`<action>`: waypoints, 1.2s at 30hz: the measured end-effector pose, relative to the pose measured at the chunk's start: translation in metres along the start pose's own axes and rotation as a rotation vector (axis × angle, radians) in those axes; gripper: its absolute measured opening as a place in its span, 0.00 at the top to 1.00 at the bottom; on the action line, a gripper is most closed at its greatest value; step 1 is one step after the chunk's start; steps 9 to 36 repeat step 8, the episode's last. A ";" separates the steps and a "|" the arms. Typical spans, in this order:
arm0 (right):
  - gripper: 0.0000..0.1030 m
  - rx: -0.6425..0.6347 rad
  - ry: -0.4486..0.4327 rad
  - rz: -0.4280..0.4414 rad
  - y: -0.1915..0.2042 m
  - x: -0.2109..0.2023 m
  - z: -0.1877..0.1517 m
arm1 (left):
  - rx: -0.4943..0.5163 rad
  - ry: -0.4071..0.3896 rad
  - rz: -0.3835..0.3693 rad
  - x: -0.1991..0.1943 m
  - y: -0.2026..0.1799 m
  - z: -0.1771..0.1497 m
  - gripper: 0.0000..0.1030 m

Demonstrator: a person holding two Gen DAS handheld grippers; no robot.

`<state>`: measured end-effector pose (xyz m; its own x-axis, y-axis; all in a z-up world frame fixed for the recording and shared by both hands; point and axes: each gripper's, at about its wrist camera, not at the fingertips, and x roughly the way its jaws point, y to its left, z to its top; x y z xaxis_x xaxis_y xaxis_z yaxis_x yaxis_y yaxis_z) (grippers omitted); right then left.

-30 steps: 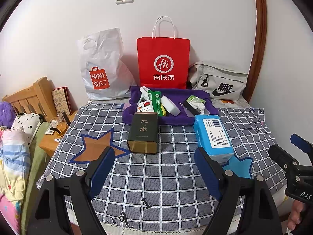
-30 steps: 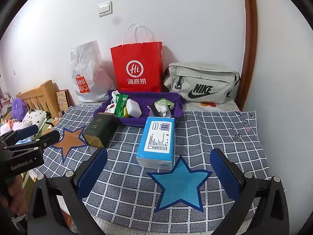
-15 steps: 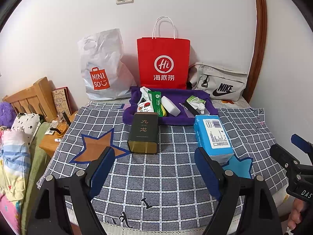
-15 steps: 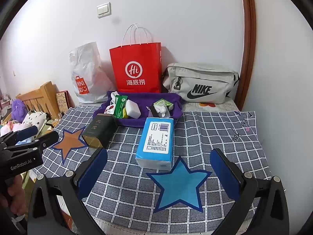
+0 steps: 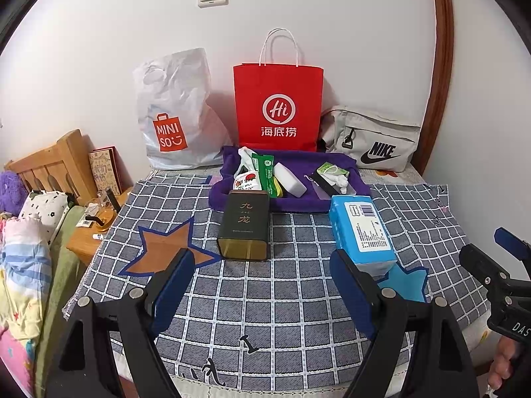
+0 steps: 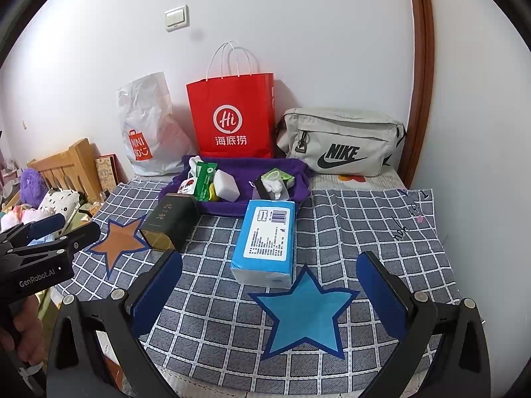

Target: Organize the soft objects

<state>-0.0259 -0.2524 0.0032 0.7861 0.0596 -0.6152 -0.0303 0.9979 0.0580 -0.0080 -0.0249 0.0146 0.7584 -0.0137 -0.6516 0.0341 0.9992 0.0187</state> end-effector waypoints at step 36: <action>0.00 -0.002 -0.005 0.006 0.003 -0.002 -0.001 | -0.009 -0.004 0.002 -0.001 0.002 0.004 0.20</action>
